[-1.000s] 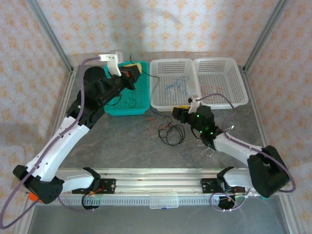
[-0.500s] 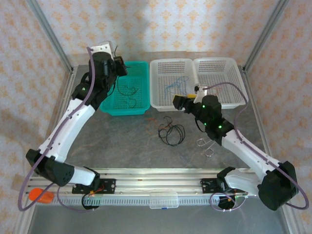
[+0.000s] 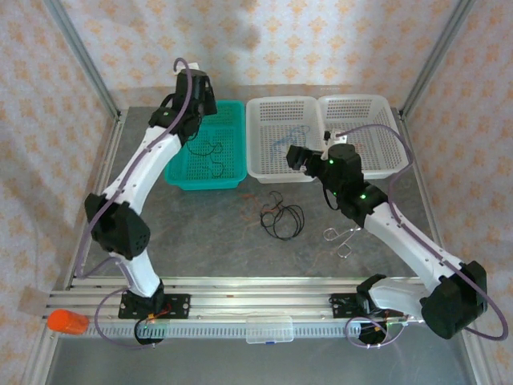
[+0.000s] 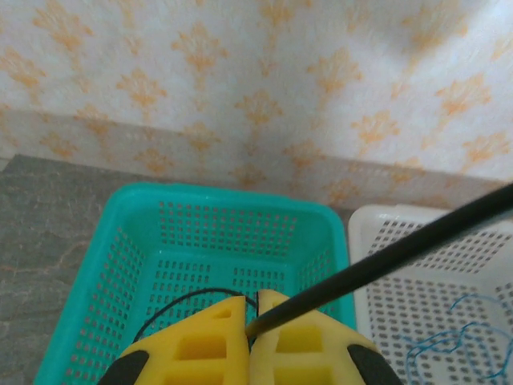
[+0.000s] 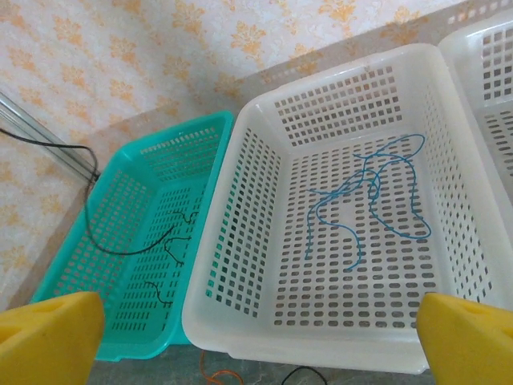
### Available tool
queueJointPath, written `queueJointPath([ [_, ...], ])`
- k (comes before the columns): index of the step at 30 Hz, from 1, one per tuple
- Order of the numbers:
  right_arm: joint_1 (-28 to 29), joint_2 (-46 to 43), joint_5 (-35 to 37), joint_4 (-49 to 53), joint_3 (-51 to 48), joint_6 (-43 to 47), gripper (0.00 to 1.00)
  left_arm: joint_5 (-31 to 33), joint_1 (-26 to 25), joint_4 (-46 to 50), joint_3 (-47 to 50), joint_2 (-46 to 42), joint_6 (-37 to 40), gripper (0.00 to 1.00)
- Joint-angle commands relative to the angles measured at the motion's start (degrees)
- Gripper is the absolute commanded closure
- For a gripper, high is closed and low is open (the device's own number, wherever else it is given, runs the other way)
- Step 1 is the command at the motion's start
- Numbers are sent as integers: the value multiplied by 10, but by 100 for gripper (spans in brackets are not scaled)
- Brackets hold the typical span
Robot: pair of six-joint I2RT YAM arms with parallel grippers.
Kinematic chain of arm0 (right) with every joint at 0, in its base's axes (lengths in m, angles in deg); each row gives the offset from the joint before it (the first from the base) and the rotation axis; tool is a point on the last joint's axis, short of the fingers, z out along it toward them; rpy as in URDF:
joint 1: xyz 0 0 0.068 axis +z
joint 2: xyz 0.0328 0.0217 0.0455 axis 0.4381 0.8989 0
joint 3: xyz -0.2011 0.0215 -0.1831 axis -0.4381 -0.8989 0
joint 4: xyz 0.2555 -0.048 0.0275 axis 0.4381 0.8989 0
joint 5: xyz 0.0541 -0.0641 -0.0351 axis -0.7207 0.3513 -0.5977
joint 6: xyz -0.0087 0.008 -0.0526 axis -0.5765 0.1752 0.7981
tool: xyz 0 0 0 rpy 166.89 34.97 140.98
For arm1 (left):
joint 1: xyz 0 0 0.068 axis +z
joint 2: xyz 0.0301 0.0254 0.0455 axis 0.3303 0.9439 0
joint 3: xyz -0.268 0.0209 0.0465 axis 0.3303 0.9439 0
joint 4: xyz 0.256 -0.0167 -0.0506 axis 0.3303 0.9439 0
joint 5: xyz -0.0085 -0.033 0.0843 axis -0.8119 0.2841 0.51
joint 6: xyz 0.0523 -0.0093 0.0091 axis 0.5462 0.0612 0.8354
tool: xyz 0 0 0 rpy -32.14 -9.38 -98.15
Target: Untangle the cables
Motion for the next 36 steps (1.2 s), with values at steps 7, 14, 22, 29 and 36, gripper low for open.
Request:
queueJointPath([
  [7,2,-4,13,12,-16,14,0,15,4,93,-57,123,-4,100],
  [14,2,-13,18,8,-35,14,0,-15,6,93,-70,194,-25,88],
  [22,2,-12,25,28,-36,23,0,-32,7,68,-45,171,-42,31],
  [29,3,15,24,99,-13,33,11,-76,3,46,23,73,-18,14],
  [36,47,72,71,193,3,-17,19,-102,-6,-31,207,-104,7,14],
])
